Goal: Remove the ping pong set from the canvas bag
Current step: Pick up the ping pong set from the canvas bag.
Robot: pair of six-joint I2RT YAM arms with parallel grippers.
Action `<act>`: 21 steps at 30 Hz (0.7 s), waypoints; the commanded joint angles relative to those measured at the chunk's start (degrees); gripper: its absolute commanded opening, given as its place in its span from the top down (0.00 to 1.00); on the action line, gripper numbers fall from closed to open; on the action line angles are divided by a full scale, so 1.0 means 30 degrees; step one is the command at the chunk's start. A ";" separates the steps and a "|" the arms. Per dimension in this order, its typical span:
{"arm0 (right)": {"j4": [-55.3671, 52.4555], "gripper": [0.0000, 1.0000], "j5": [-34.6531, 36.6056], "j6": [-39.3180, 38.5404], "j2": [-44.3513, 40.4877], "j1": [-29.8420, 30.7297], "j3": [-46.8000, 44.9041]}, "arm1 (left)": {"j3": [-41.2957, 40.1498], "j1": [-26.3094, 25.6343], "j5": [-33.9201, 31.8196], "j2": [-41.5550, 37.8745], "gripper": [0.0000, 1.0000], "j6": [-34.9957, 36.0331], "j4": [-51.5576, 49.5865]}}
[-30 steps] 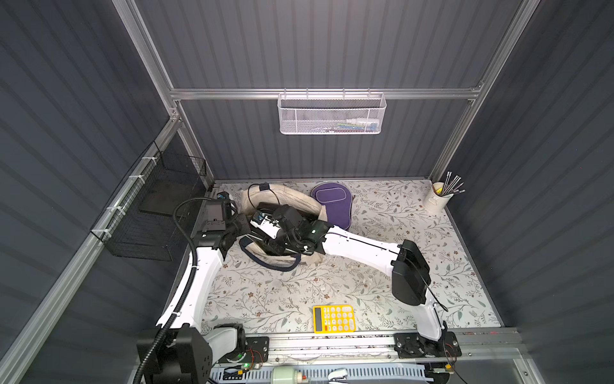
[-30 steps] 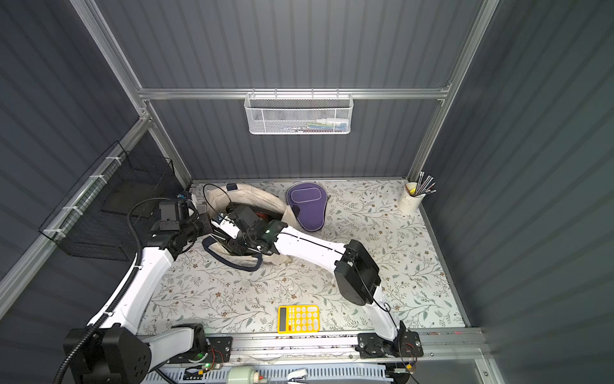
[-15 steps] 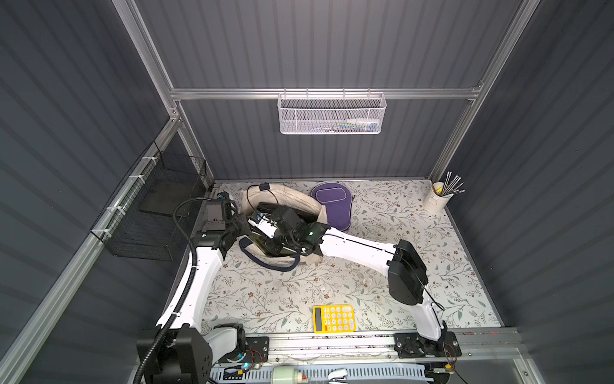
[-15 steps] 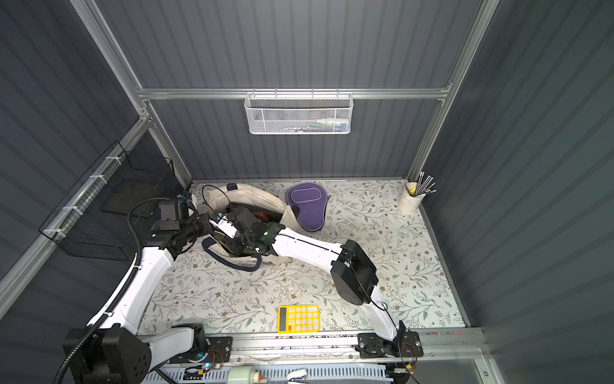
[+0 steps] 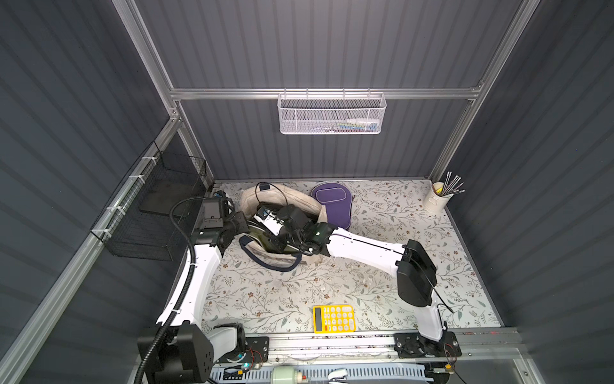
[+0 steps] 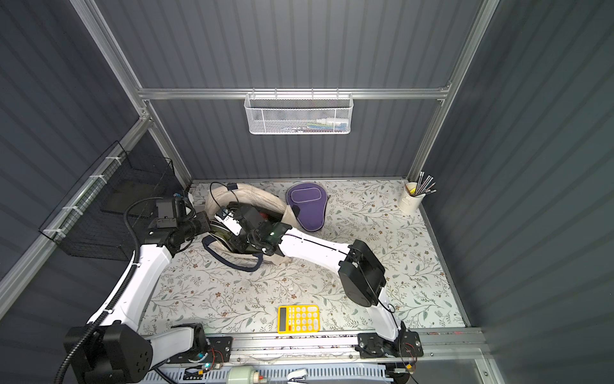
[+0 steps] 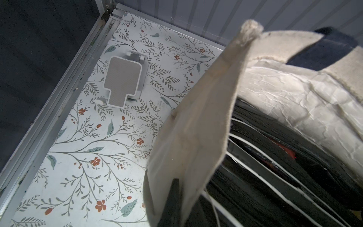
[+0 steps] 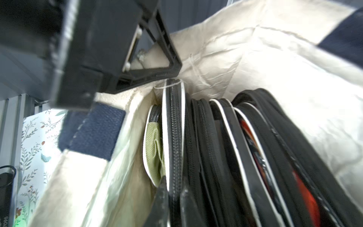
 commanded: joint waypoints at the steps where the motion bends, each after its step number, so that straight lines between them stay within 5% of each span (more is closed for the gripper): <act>1: 0.0435 1.00 0.0517 0.0773 -0.1501 -0.0474 -0.0086 | 0.0287 0.0228 -0.0070 0.0393 1.00 -0.0374 -0.0952; 21: 0.0765 1.00 -0.0760 0.3379 -0.4588 -0.2370 -0.1247 | 0.0005 0.0961 0.0209 0.0551 1.00 -0.0362 -0.0577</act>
